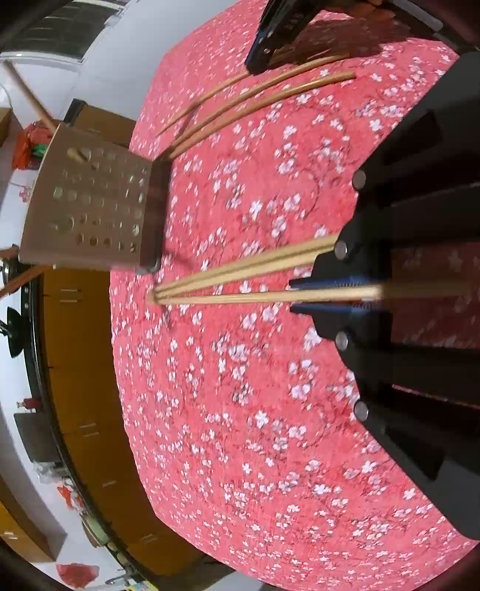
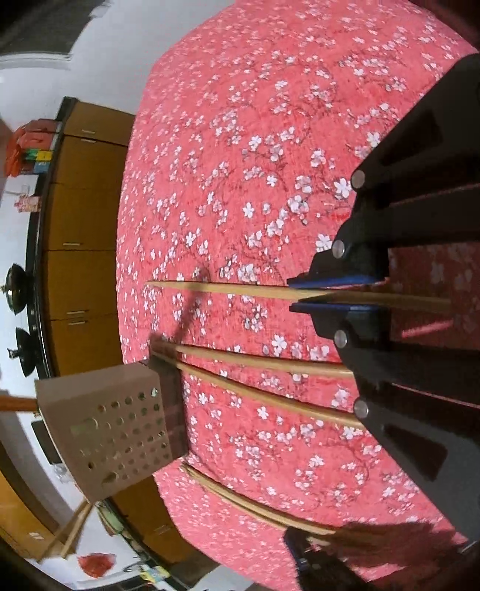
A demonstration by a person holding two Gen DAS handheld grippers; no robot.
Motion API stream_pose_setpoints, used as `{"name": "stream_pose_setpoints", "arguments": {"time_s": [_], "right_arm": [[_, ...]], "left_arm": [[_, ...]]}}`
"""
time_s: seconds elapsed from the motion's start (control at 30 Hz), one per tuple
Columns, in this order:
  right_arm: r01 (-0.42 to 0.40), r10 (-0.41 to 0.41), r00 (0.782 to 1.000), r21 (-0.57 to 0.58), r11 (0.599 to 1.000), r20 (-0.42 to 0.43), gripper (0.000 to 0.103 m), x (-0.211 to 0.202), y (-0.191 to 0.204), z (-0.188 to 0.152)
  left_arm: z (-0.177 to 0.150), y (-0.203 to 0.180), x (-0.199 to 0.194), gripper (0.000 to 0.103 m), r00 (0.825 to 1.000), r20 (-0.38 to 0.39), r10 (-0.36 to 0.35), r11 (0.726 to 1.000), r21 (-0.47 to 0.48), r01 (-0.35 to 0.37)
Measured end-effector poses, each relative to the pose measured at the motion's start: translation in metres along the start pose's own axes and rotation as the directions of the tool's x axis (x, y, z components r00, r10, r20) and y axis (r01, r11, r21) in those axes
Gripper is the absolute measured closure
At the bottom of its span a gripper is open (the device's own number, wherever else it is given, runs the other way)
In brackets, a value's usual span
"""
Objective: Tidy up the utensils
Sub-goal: 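Lift the held chopsticks off the table with both tools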
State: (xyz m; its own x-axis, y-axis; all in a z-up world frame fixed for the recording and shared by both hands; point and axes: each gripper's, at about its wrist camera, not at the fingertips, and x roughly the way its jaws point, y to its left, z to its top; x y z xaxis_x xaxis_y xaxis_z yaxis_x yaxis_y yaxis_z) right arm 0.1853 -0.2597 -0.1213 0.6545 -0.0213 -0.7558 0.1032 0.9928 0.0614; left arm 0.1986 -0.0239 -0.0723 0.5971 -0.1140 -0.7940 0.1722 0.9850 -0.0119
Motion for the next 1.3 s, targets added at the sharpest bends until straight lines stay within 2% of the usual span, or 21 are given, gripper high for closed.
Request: {"name": "stream_pose_setpoints", "arguments": {"time_s": [0.2,0.3,0.4,0.7,1.3], "right_arm": [[0.011,-0.011,1.0,0.018,1.0,0.015,0.095,0.006,-0.01,0.007],[-0.001,0.001,1.0,0.031,1.0,0.017,0.095,0.008,-0.013,0.009],[-0.005,0.005,1.0,0.034,0.999,0.016,0.095,0.009,-0.015,0.01],[-0.002,0.001,1.0,0.033,0.999,0.016,0.095,0.008,-0.013,0.009],[-0.005,0.005,1.0,0.035,0.999,0.016,0.094,0.009,-0.012,0.008]], "left_arm": [[0.009,0.038,0.005,0.095,1.0,-0.003,0.031,0.995,-0.099,-0.031],[0.008,0.051,0.005,0.095,1.0,0.013,0.0,0.991,-0.132,0.002],[0.005,0.049,0.002,0.095,0.999,0.036,0.009,0.993,-0.116,-0.005],[0.002,0.058,-0.004,0.094,0.999,0.043,-0.027,0.988,-0.15,0.033],[0.0,0.059,-0.007,0.094,0.998,0.045,-0.036,0.985,-0.166,0.043]]}}
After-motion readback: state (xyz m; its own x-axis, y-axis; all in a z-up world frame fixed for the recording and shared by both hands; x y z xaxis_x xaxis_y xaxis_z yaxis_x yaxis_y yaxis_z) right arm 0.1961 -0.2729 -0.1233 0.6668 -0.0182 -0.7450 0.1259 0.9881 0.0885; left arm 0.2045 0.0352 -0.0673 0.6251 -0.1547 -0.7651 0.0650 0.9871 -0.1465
